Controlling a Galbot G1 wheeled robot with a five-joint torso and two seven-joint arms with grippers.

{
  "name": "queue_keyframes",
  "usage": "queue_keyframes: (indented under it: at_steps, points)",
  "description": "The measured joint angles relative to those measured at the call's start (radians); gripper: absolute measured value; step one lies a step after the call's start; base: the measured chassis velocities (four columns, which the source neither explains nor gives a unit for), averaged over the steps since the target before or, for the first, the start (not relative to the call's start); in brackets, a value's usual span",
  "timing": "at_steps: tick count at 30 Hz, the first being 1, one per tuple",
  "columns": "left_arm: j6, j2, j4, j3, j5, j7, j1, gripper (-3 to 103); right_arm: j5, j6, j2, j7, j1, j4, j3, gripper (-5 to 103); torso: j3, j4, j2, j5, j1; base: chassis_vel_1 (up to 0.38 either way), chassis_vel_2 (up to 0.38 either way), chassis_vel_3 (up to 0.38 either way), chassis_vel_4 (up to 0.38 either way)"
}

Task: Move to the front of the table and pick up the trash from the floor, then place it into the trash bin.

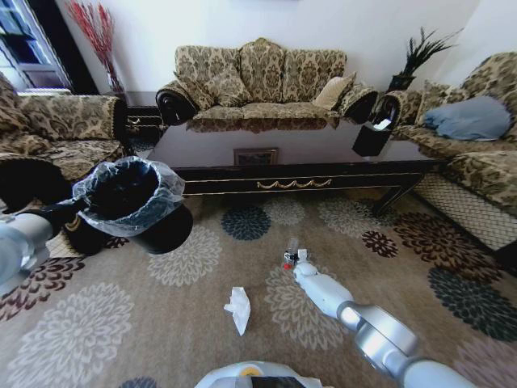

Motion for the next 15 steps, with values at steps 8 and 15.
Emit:
queue_keyframes:
  at_steps: [8,15]
  points:
    - [0.000,-0.004,-0.005,-0.031,0.000,0.005,0.032,4,-0.033,0.000,0.019,-0.004,-0.010,-0.015,0.001,100,0.000,0.0004,0.000,0.0000,0.000,0.000,0.000,0.000,0.000]
    - [0.001,-0.001,-0.005,-0.053,-0.003,0.014,0.049,4,-0.056,-0.019,0.024,0.004,-0.011,-0.044,0.008,95,0.000,0.0002,0.000,0.0000,0.000,0.000,0.000,0.000,0.000]
